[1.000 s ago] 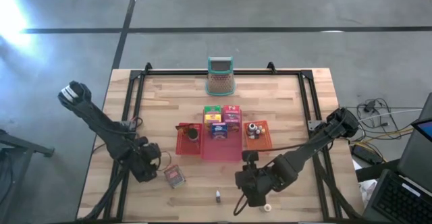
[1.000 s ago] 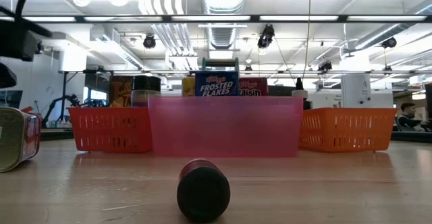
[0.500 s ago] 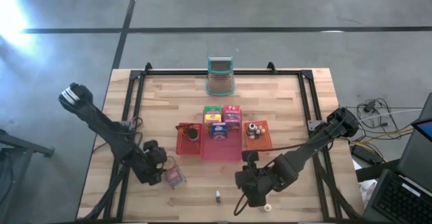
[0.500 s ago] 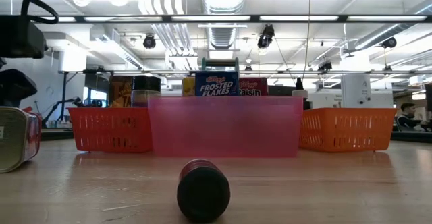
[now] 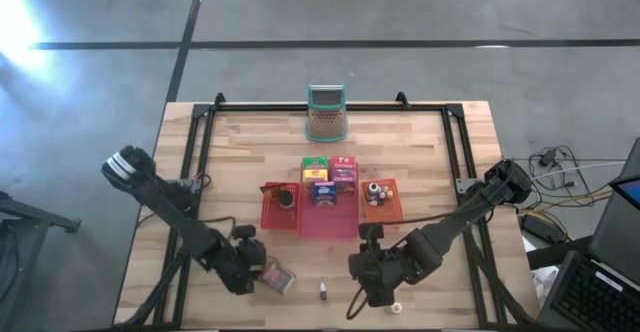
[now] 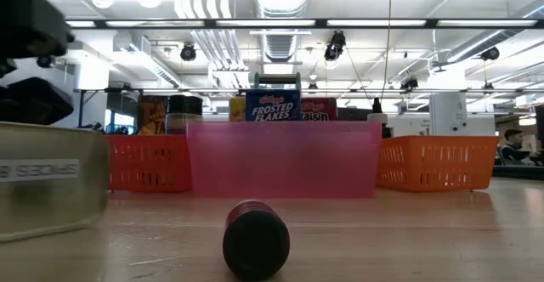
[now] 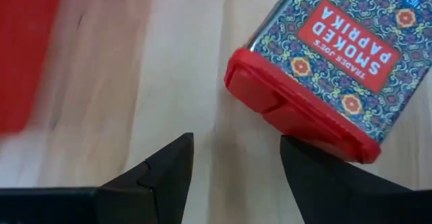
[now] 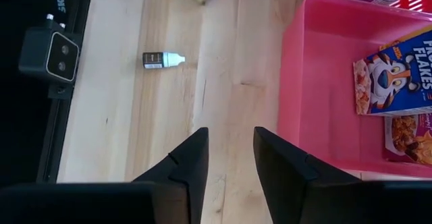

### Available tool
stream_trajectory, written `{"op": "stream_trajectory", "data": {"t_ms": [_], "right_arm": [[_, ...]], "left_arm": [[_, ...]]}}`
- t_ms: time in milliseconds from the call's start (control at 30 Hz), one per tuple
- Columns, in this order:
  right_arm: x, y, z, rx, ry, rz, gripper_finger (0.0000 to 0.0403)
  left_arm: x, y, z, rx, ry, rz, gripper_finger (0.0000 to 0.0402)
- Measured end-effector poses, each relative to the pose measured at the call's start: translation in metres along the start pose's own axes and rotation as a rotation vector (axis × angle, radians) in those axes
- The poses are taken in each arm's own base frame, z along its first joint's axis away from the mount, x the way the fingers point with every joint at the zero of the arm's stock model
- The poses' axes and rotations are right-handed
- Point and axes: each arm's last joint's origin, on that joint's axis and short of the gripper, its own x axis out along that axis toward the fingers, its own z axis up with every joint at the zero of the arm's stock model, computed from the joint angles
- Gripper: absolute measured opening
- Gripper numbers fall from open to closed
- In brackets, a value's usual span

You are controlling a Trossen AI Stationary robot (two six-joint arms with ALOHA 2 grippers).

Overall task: Pick & Place Kitchen Items
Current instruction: Put the red seasoning can into the red bin

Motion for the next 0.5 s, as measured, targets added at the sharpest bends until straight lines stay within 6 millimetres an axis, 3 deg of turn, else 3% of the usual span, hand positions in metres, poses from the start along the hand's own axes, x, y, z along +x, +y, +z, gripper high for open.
{"op": "stream_trajectory", "data": {"t_ms": [267, 500], "right_arm": [[-0.003, 0.008, -0.004, 0.008, 0.000, 0.013, 0.0131], [-0.005, 0.014, -0.007, 0.023, 0.000, 0.023, 0.0142]], "left_arm": [[0.025, -0.019, 0.030, 0.078, 0.022, 0.009, 0.0227], [0.030, -0.027, 0.051, 0.179, 0.023, -0.052, 0.0227]]}}
